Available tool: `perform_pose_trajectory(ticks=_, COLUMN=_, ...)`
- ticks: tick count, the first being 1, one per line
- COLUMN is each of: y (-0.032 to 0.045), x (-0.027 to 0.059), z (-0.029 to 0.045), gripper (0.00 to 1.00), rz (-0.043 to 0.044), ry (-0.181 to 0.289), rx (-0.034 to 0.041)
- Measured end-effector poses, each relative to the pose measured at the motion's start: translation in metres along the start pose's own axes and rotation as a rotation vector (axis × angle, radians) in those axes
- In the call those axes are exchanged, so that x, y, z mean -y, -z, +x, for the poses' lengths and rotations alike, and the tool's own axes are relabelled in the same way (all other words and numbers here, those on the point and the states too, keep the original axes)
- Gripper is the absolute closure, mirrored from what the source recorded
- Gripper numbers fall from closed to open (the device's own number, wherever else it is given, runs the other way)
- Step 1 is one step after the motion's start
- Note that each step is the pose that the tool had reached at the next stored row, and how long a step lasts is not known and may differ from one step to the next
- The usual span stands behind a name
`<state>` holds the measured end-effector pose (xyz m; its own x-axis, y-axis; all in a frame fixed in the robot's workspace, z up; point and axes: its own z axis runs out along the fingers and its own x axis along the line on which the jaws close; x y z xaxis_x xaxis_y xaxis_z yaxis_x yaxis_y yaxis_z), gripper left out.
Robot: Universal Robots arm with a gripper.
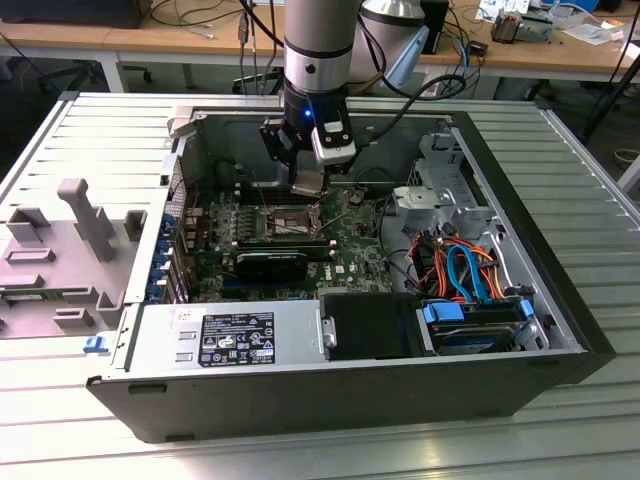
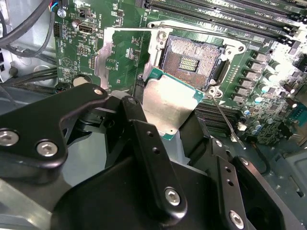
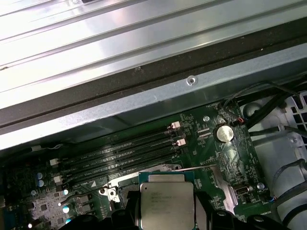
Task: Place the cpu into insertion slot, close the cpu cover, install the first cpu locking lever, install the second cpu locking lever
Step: 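Place the cpu into insertion slot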
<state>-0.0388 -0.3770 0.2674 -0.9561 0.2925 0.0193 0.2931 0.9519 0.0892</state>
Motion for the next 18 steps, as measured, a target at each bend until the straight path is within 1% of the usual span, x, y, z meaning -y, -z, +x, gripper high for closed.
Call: perform_pose_trajectory(ticks=18, y=-0.0001, x=0.0000, z=0.0000, gripper=0.46, rz=-0.0005, ry=-0.029, rx=0.0025)
